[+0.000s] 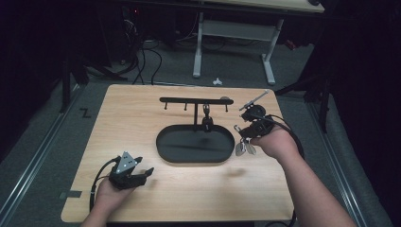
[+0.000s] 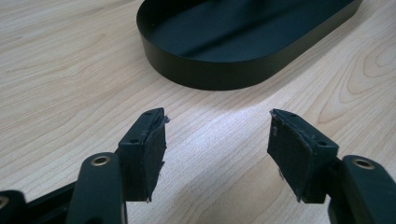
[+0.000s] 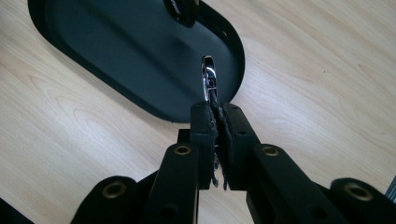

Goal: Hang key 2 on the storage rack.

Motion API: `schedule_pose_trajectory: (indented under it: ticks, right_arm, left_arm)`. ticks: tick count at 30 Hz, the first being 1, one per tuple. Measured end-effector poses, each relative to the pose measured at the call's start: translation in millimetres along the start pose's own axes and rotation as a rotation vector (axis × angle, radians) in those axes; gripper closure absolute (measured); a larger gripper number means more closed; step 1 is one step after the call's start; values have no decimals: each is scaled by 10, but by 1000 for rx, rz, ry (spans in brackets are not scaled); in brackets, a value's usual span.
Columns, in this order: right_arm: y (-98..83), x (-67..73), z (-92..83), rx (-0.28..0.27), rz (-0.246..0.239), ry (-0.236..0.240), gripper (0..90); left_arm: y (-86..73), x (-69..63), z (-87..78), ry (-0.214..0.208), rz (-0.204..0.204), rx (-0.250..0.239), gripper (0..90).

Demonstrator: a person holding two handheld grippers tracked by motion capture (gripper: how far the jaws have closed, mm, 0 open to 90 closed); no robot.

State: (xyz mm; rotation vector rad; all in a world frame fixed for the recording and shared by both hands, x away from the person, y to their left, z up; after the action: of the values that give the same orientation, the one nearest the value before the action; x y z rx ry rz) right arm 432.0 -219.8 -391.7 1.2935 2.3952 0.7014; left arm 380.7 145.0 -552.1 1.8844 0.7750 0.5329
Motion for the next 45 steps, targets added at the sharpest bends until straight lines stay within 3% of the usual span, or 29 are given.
schedule_pose_trajectory:
  ticks: [10, 24, 29, 33, 37, 42, 45]
  right_arm:
    - [246, 41, 54, -17, -31, 12, 848]
    - [562, -41, 153, -37, -12, 21, 848]
    - [577, -120, 230, -29, 4, 20, 847]
    - [579, -197, 263, -54, 45, 40, 843]
    - [570, -214, 336, -54, 47, 5, 797]
    - [472, -202, 399, -47, 63, 4, 763]
    - [359, -185, 444, -51, 78, -2, 697]
  left_arm:
    - [-16, 18, -8, 11, -10, 1, 374]
    - [-44, 31, -28, 10, -9, 12, 373]
    - [-46, 31, -47, 13, -14, 9, 374]
    - [-49, 18, -44, 13, -10, 12, 374]
    - [-54, 4, -46, 10, -1, 19, 374]
    - [-51, 7, -45, 11, -4, 13, 373]
    - [-48, -8, -33, 8, 0, 15, 373]
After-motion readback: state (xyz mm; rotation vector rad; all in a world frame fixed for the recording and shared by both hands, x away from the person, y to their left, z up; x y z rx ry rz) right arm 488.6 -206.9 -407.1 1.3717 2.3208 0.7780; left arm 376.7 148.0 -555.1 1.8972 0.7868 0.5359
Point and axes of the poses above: each handheld gripper's, and its own axes: z roughly forward along the jaws, y roughly out of its top, x roughly to its left, the point moved 6 cm from there along z, roughly forward along the jaws, and after that the axes turned 11 degrees about -x, right-handed, at the moved point
